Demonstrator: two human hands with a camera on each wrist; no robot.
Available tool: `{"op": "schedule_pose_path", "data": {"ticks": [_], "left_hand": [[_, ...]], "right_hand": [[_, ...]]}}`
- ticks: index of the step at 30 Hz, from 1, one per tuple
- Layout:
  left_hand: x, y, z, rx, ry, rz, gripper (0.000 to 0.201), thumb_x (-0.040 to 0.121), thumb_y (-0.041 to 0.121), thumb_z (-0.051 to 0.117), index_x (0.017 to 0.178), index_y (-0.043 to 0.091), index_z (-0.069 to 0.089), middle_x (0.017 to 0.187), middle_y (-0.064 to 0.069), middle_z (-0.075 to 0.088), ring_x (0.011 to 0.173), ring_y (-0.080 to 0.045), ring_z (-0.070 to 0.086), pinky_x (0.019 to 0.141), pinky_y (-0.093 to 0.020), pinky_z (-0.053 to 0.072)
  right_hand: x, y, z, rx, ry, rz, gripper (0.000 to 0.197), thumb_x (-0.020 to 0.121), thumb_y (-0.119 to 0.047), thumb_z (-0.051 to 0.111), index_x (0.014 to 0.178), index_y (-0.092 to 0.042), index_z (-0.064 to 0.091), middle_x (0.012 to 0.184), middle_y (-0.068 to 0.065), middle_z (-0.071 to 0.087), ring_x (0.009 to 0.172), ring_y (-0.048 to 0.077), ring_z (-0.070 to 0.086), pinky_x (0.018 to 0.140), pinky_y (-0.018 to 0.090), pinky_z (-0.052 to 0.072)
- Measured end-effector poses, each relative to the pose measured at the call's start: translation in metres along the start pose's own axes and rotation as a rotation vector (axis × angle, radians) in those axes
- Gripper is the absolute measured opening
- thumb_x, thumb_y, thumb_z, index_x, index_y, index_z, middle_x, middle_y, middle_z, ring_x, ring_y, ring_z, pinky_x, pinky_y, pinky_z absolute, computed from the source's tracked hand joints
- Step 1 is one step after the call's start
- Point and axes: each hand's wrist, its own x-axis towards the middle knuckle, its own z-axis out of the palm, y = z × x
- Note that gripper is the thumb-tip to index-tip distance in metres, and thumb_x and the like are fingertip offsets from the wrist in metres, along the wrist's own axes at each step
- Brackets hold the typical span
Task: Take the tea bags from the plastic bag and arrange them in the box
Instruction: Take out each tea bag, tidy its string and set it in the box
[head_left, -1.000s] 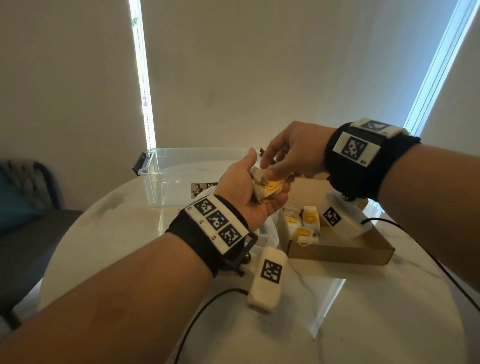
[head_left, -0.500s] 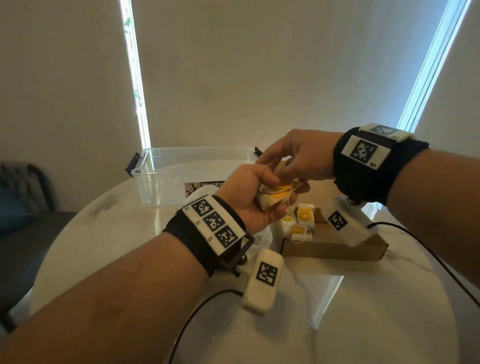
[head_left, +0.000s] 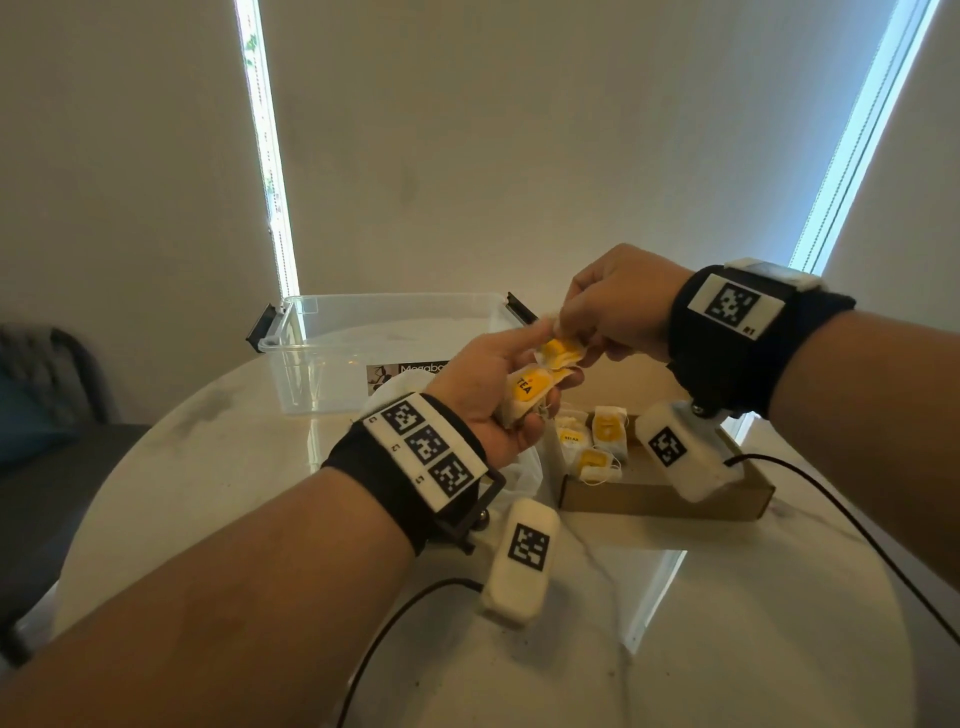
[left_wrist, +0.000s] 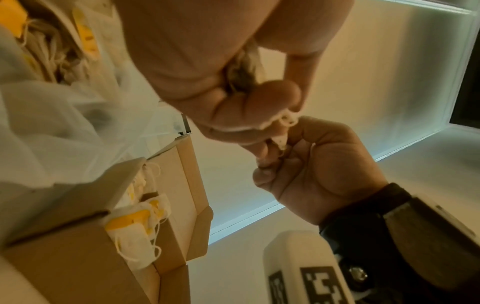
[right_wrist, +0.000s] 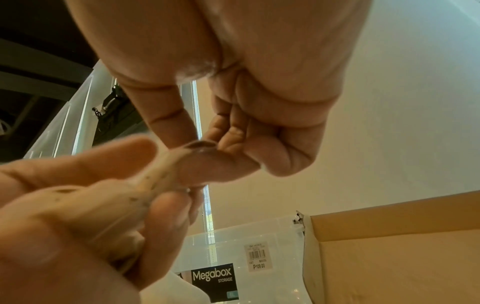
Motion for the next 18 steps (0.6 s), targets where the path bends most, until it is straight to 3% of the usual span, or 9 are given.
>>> {"op": "schedule_pose_path", "data": {"ticks": [4, 10, 15, 18], "left_hand": [[0.007, -0.002, 0.0, 0.055, 0.108, 0.003, 0.022, 0.096, 0.03, 0.061, 0.111, 0.013, 0.061, 0.08, -0.004, 0.069, 0.045, -0.007, 0.05, 0.032, -0.016, 0.033], [0.021, -0.01, 0.002, 0.002, 0.216, 0.087, 0.036, 0.087, 0.041, 0.072, 0.112, 0.015, 0.066, 0.085, -0.002, 0.06, 0.046, -0.007, 0.049, 0.034, -0.019, 0.033], [0.026, -0.012, 0.007, -0.012, 0.2, 0.094, 0.031, 0.086, 0.04, 0.074, 0.105, 0.016, 0.068, 0.085, -0.001, 0.059, 0.045, -0.005, 0.047, 0.034, -0.018, 0.033], [0.021, -0.016, 0.013, 0.147, 0.151, 0.067, 0.021, 0.089, 0.031, 0.072, 0.1, 0.014, 0.066, 0.081, -0.002, 0.06, 0.044, -0.005, 0.044, 0.033, -0.017, 0.031]], "right_hand": [[-0.002, 0.004, 0.002, 0.012, 0.002, -0.023, 0.009, 0.087, -0.018, 0.077, 0.089, -0.011, 0.072, 0.075, 0.004, 0.077, 0.059, 0.008, 0.071, 0.066, 0.027, 0.053], [-0.006, 0.006, 0.002, 0.155, -0.056, 0.11, 0.022, 0.088, -0.028, 0.075, 0.098, -0.008, 0.072, 0.087, 0.009, 0.078, 0.066, 0.017, 0.072, 0.059, 0.026, 0.044], [-0.009, 0.015, -0.003, 0.199, -0.022, 0.087, 0.015, 0.088, -0.016, 0.075, 0.099, -0.007, 0.072, 0.084, 0.007, 0.078, 0.065, 0.015, 0.072, 0.061, 0.026, 0.048], [-0.006, 0.021, -0.01, 0.229, 0.047, 0.066, 0.012, 0.087, -0.013, 0.075, 0.098, -0.008, 0.072, 0.083, 0.008, 0.078, 0.063, 0.014, 0.072, 0.064, 0.027, 0.052]]}}
